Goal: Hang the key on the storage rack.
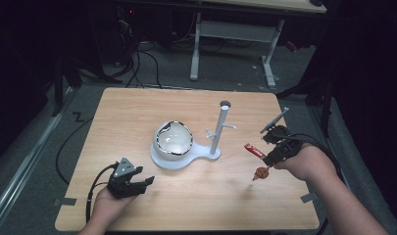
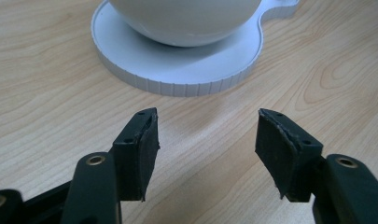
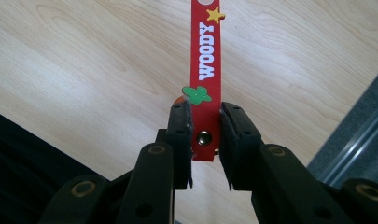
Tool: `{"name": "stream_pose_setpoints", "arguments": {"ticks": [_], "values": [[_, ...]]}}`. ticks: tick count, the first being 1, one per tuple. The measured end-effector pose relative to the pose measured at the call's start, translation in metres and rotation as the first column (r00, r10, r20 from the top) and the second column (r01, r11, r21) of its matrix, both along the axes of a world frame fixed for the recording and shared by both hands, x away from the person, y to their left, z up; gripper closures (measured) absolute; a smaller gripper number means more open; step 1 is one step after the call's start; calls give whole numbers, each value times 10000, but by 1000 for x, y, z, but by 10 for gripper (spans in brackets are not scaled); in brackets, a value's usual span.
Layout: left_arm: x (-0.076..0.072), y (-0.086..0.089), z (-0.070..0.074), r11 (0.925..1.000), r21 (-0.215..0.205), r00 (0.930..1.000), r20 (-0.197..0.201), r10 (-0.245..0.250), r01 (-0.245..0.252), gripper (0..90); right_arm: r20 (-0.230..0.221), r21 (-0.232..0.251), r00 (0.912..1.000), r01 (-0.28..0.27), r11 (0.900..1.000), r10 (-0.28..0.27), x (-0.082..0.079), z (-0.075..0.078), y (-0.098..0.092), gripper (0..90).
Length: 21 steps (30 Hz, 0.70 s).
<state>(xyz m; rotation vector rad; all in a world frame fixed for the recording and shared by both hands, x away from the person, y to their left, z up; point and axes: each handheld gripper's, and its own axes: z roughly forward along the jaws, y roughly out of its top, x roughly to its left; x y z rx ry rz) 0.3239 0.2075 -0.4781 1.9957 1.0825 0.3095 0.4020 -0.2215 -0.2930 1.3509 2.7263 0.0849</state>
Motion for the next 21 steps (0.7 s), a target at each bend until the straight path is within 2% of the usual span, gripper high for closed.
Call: {"name": "stream_pose_setpoints", "arguments": {"ticks": [7, 13, 21], "values": [[-1, 2, 3, 10000, -74, 9999, 132, 19, -18, 397, -128, -162, 9997, 189, 9997, -191, 7, 19, 2, 748], [0, 2, 3, 10000, -50, 9999, 117, -30, 30, 398, 41, -321, 9988, 488, 9983, -487, 13, 41, 7, 748], [1, 2, 4, 9999, -123, 9999, 139, -41, 42, 398, 251, -402, 9983, 538, 9977, -529, 22, 58, 16, 748]]}}
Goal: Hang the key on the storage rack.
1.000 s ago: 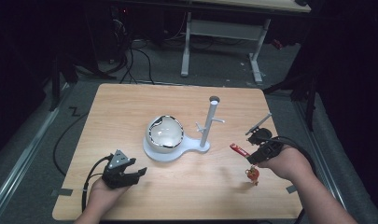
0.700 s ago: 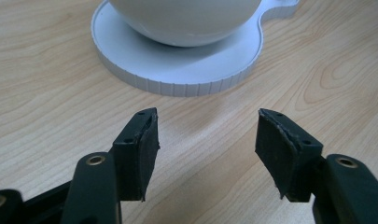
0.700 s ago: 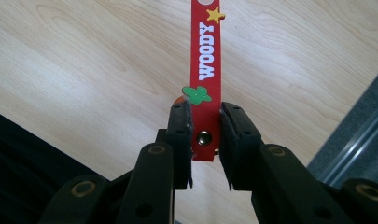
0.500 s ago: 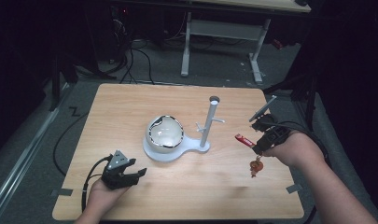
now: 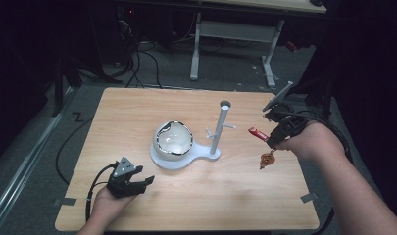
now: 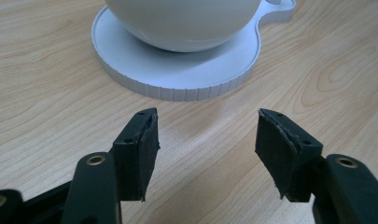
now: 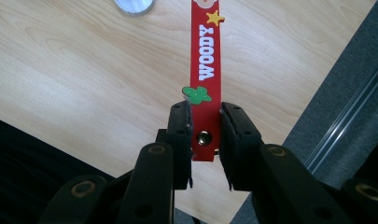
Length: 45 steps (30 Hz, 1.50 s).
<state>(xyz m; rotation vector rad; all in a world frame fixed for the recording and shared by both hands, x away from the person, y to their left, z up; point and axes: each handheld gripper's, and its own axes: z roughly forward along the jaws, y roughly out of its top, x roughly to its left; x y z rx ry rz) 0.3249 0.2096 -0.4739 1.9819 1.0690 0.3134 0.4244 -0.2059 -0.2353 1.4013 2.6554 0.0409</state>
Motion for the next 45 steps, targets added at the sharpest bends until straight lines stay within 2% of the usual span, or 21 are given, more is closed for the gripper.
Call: {"name": "stream_pose_setpoints", "arguments": {"ticks": [12, 19, 26, 30, 34, 38, 45], "values": [[-2, 1, 2, 10000, -67, 10000, 68, -32, 32, 398, 420, -84, 9989, 213, 9997, -210, 22, 20, 18, 747], [-2, 1, 3, 9999, -97, 10000, 77, -43, 44, 398, 503, -130, 9985, 244, 9996, -238, 29, 23, 28, 748], [-2, 1, 3, 9999, -98, 10000, 81, -58, 59, 398, 651, -139, 9979, 59, 9999, -50, 35, 29, 40, 747], [-4, 0, 4, 9997, -209, 9999, 51, -114, 115, 398, 772, 86, 9970, -25, 10000, 18, 38, 36, 52, 748], [-5, -3, 5, 9997, -78, 9996, 150, -234, 235, 398, 760, 26, 9971, -64, 10000, 62, 42, 32, 60, 748], [-6, -2, 6, 9995, -173, 9995, 172, -254, 257, 398, 621, 10, 9980, -107, 9999, 106, 45, 29, 67, 747], [-5, -3, 6, 9995, -145, 9994, 194, -271, 274, 399, 743, -50, 9968, -290, 9996, 293, 50, 32, 81, 747]]}}
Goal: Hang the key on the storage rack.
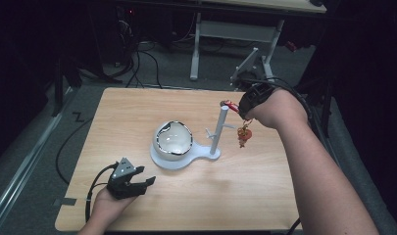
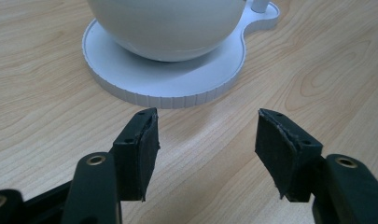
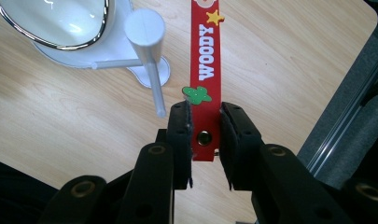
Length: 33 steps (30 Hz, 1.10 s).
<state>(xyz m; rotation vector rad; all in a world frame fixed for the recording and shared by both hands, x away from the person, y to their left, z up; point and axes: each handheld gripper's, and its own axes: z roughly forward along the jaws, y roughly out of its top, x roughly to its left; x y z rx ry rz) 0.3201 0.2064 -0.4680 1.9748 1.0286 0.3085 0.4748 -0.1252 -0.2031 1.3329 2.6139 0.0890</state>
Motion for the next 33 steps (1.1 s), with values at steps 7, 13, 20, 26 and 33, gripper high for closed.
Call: {"name": "stream_pose_setpoints", "arguments": {"ticks": [7, 13, 20, 26, 33], "values": [[-2, -1, 1, 9999, 50, 10000, 18, -94, 94, 399, 202, 12, 9997, -158, 9999, 157, 1, 9, 11, 748], [-3, -1, 1, 9999, 95, 9999, 41, -111, 110, 398, 261, -34, 9996, -142, 9999, 142, -1, 14, 15, 747], [-2, -2, 0, 9998, 141, 9999, -11, -163, 163, 398, 262, -51, 9994, -239, 9997, 240, -5, 15, 17, 748], [-3, -4, 0, 9996, 131, 9997, -29, -232, 233, 399, 232, -111, 9994, -248, 9996, 250, -6, 14, 18, 748], [-2, -3, -2, 9998, 104, 9998, -77, -191, 192, 399, 124, 74, 9993, -363, 9993, 362, -2, 3, 28, 747]]}}
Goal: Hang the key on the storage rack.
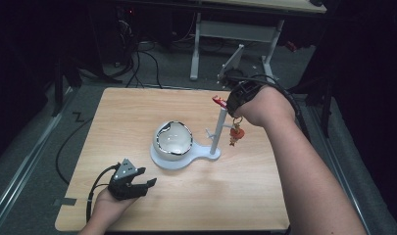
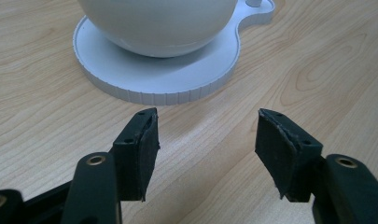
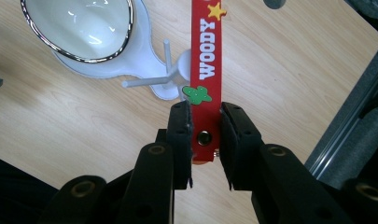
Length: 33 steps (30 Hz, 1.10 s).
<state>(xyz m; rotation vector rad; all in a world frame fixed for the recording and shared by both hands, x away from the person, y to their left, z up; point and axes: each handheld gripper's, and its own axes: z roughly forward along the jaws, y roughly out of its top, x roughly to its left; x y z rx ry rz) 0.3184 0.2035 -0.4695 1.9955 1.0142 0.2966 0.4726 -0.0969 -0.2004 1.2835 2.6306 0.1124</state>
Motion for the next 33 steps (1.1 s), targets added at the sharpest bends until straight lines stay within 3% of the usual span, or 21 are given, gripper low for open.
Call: {"name": "stream_pose_setpoints", "arguments": {"ticks": [11, 12, 16, 22, 33], "values": [[-1, 0, 1, 10000, -7, 10000, 15, -64, 64, 398, 124, 72, 9999, 26, 10000, -26, -1, -3, 0, 740], [-1, 0, 1, 10000, 3, 10000, 12, -77, 77, 398, 179, 114, 9998, 33, 9999, -35, -2, -3, -1, 684], [0, -1, -1, 9999, 59, 9999, -26, -108, 109, 398, 202, 259, 9998, 54, 9996, -59, -3, -1, -4, 661], [1, -2, -2, 9999, 88, 9999, -76, -104, 104, 398, 252, 293, 9996, 132, 9995, -139, -8, -1, -16, 653], [1, -5, -5, 9996, 236, 9997, -142, -174, 177, 398, 121, 439, 9977, 655, 9969, -661, -18, -13, -50, 631]]}}
